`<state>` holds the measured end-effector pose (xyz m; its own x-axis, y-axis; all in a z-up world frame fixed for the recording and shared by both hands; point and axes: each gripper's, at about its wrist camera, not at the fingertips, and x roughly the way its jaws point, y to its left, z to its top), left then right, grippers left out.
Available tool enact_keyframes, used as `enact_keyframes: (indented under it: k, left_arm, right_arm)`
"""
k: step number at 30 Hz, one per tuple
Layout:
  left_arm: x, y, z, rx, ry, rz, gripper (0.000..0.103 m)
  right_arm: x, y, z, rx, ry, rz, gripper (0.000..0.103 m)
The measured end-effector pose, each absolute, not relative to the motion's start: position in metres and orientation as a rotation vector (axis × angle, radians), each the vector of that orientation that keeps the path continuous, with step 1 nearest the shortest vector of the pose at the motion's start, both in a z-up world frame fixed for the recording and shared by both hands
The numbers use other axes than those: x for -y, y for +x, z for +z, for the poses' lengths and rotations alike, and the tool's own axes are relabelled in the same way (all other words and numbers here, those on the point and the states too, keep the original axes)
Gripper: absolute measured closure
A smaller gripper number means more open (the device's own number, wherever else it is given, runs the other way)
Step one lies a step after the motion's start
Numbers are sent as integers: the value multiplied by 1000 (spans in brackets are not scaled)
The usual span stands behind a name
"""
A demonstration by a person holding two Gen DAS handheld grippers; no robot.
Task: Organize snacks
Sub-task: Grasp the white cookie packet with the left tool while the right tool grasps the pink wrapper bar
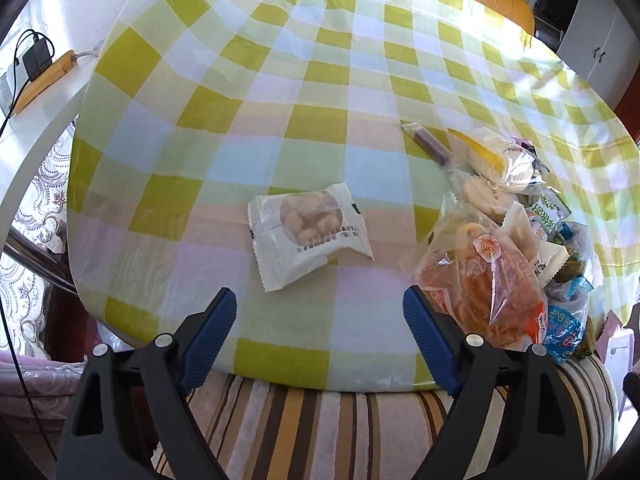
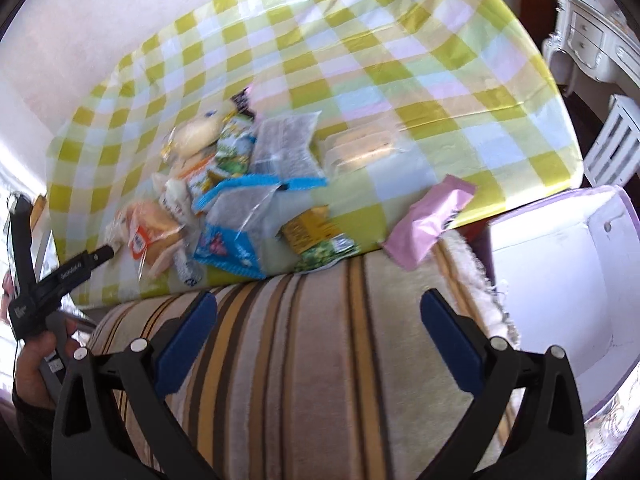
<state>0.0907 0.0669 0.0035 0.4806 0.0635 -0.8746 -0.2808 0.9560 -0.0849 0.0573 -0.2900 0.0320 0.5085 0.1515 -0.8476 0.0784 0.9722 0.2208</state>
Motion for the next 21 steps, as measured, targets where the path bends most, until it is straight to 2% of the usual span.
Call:
enact_keyframes:
  k: [4,8,17,21]
  left_arm:
    - [-69,90,8,-1023,-257,173,21]
    - [-73,95,3,-1039,-274,181,23]
    - [-84,115,-4,-1081,-165,216,22]
    - [-81,125,-6,-1092,-12,194,19]
  right_arm:
    - [322,73,36,-1005,255,-51,1]
    - [345,92,24,-1048,299,-115,1]
    - [337,122,-4,-1138,320,-130,2]
    - [334,130,-11,-1164,311,-134,11]
